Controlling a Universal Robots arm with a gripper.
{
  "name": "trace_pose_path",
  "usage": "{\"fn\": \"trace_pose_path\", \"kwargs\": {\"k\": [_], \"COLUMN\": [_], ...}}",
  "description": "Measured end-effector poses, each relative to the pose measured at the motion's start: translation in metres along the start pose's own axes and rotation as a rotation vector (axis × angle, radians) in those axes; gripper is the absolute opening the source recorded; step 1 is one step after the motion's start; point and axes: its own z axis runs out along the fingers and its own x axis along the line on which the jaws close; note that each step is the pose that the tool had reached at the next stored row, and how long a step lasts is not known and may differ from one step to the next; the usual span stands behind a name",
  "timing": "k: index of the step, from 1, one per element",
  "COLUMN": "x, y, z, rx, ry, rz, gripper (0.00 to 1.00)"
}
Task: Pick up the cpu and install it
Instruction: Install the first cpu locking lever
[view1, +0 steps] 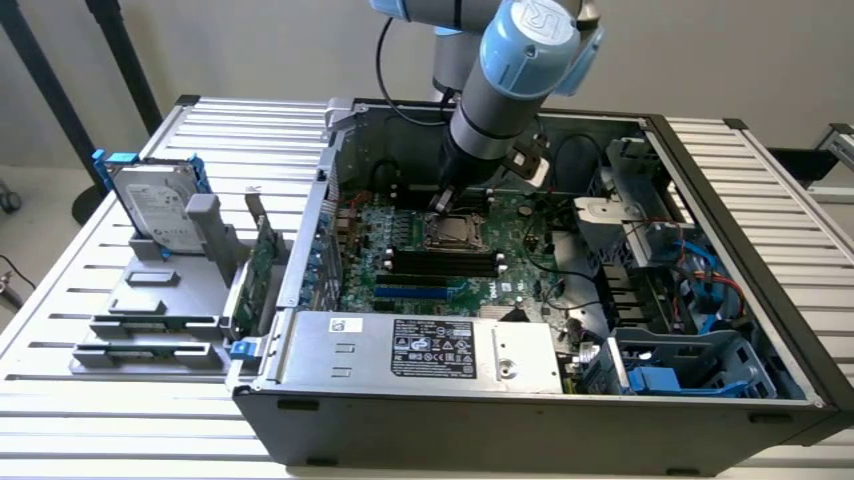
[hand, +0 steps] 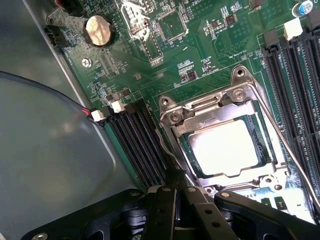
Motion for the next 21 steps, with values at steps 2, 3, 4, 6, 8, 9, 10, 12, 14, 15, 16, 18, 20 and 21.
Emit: {"fn": "trace_pose_path", "kwargs": {"k": [2, 3, 4, 6, 8, 9, 10, 12, 14, 15, 16, 18, 20, 21], "x": [-0.0001, -0.0001, -0.0002, -0.0001, 0.0000, 0.0000, 0.0001, 0.0003, 0.0006, 0.0007, 0.0009, 0.0011, 0.0015, 0.0016], "y": [0.0005, 0.0007, 0.0009, 0.0014, 0.0020, 0.0023, 0.0027, 0.0034, 0.0042, 0.0047, 0.0052, 0.0061, 0.0071, 0.0076], "z": [0.0002, 0.0003, 0.0003, 0.0005, 0.0007, 0.0007, 0.0008, 0.0008, 0.0009, 0.0009, 0.0010, 0.0010, 0.0010, 0.0010], "rx": [0.0003, 0.0002, 0.0001, -0.0002, -0.0003, -0.0003, -0.0004, -0.0005, -0.0005, -0.0005, -0.0005, -0.0004, -0.0004, -0.0003], "ry": [-0.0003, -0.0003, -0.0006, -0.0008, -0.0011, -0.0014, -0.0016, -0.0021, -0.0025, -0.0027, -0.0029, -0.0033, -0.0036, -0.0038], "rz": [0.002, 0.003, 0.003, 0.005, 0.007, 0.007, 0.008, 0.010, 0.011, 0.012, 0.012, 0.013, 0.015, 0.015], "gripper": [0.11, 0.11, 0.11, 0.11, 0.11, 0.11, 0.11, 0.11, 0.11, 0.11, 0.11, 0.11, 0.11, 0.11]}}
